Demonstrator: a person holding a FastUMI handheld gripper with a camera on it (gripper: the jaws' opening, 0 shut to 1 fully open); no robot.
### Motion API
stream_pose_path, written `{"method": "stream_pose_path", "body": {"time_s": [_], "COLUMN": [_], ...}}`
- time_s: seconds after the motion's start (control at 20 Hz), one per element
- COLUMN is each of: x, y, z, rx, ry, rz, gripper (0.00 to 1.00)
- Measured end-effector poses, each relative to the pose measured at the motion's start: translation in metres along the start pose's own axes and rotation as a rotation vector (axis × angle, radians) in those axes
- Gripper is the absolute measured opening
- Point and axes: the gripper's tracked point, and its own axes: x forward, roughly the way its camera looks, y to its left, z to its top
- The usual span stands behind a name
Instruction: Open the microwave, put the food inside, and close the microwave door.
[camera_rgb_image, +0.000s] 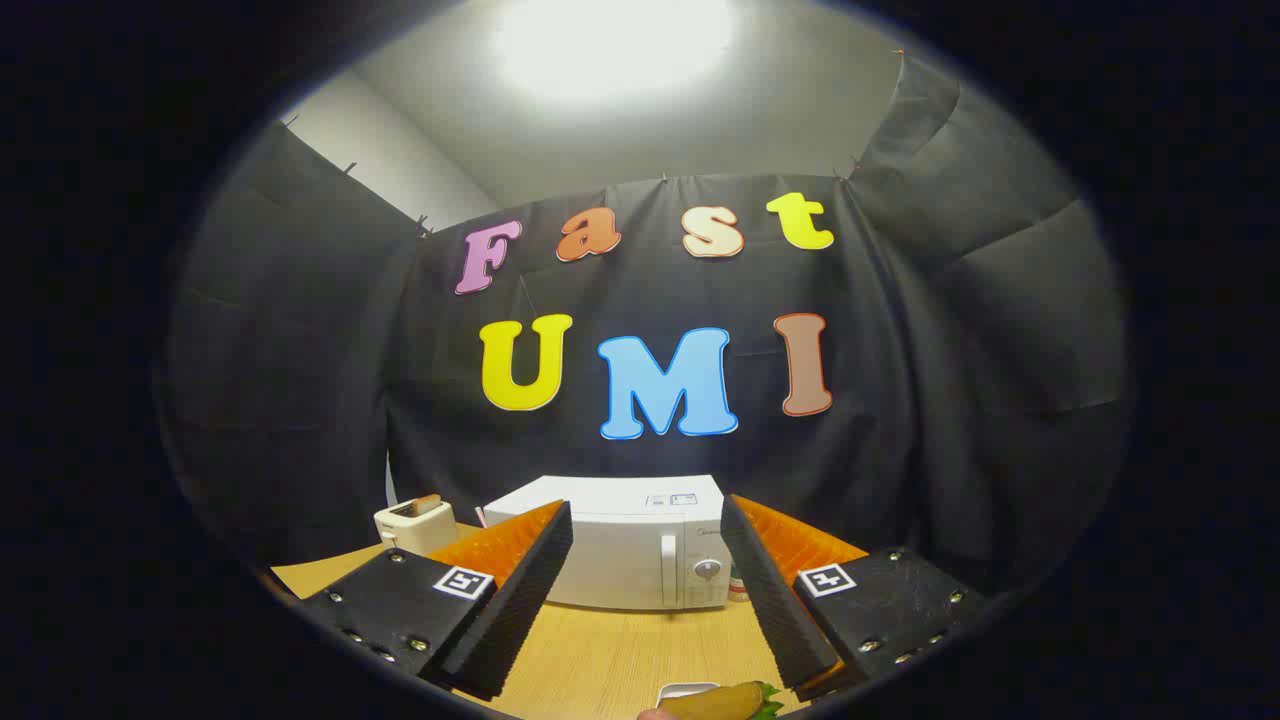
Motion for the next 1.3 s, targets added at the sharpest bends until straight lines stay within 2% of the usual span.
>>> {"method": "stream_pose_path", "body": {"time_s": [0.45, 0.6, 0.9, 1.3], "x": [0.006, 0.031, 0.051, 0.128], "y": [0.002, -0.002, -0.007, -0.028], "z": [-0.006, -0.008, -0.014, -0.039], "rx": [0.017, 0.018, 0.013, 0.004], "ry": [0.028, 0.036, 0.043, 0.071], "rz": [0.008, 0.006, 0.02, 0.023], "gripper": [0.95, 0.95, 0.95, 0.95]}}
